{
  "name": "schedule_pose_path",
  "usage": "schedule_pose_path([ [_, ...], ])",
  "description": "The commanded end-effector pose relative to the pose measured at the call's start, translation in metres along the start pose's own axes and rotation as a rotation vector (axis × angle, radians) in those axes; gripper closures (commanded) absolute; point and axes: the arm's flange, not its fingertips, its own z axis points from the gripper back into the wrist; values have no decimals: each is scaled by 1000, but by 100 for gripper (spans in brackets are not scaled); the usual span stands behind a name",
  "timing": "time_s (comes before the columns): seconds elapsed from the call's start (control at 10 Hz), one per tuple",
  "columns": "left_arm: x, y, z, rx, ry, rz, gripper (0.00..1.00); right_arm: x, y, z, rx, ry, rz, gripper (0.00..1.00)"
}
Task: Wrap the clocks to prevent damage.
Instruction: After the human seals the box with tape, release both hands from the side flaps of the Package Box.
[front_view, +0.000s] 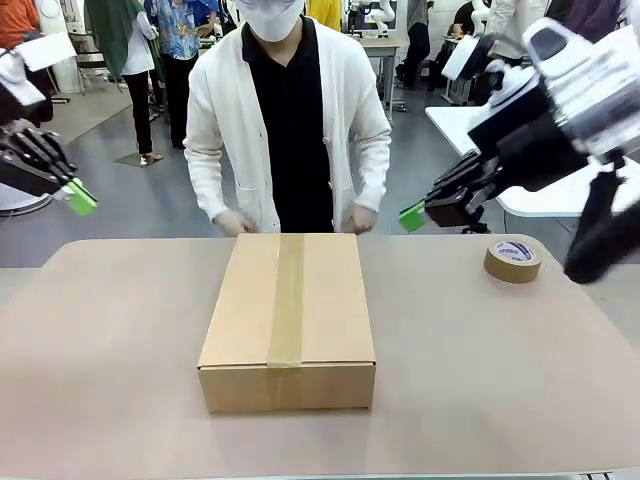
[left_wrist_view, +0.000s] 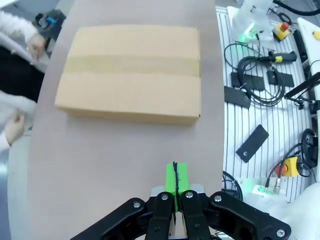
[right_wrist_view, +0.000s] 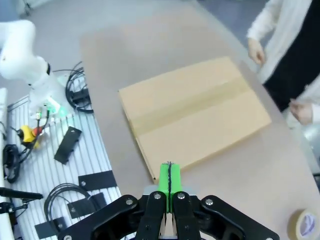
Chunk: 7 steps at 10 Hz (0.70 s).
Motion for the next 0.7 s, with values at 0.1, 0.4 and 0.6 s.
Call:
schedule_pose_path([
  [0.1, 0, 0, 0, 0, 0, 0, 100, -14, -24, -19, 19, 65, -36, 99],
  [0.4, 0, 0, 0, 0, 0, 0, 100, 0, 5, 4, -24, 19, 0, 99],
  [0.6, 0, 0, 0, 0, 0, 0, 100, 0, 5, 4, -24, 19, 0, 99],
])
